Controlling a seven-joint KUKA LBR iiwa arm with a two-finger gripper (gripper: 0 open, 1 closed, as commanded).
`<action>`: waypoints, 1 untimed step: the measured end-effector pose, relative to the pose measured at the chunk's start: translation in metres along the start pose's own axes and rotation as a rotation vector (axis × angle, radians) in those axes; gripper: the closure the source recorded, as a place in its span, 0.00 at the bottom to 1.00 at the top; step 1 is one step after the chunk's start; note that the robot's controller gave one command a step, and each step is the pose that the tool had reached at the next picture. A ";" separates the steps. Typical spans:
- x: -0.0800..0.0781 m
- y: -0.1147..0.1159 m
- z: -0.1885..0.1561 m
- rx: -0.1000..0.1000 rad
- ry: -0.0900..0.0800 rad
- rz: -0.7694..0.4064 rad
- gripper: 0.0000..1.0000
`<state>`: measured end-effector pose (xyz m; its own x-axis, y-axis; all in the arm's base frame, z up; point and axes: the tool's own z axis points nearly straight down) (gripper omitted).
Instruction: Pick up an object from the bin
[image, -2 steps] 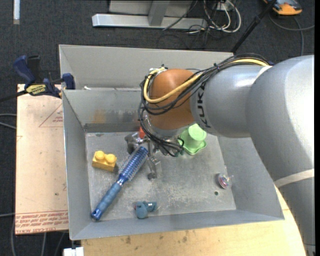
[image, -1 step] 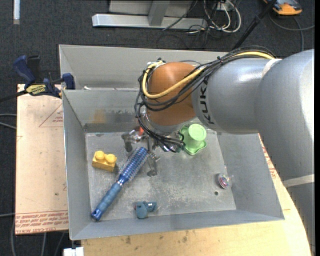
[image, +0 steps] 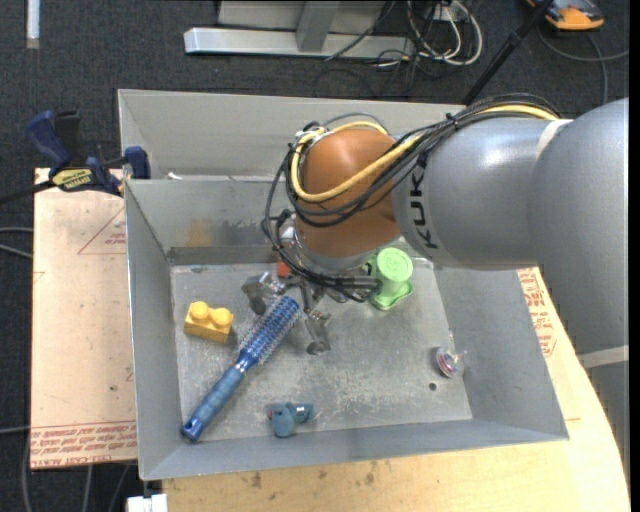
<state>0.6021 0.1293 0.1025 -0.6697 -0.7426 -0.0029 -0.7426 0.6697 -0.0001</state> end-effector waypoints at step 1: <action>-0.007 0.011 0.034 -0.003 0.002 -0.063 0.00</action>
Offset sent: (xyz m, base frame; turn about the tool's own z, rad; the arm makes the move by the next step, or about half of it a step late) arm -0.0032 0.0116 -0.0325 -0.0656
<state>0.5985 0.1420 0.0685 -0.6213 -0.7836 -0.0005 -0.7836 0.6213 0.0025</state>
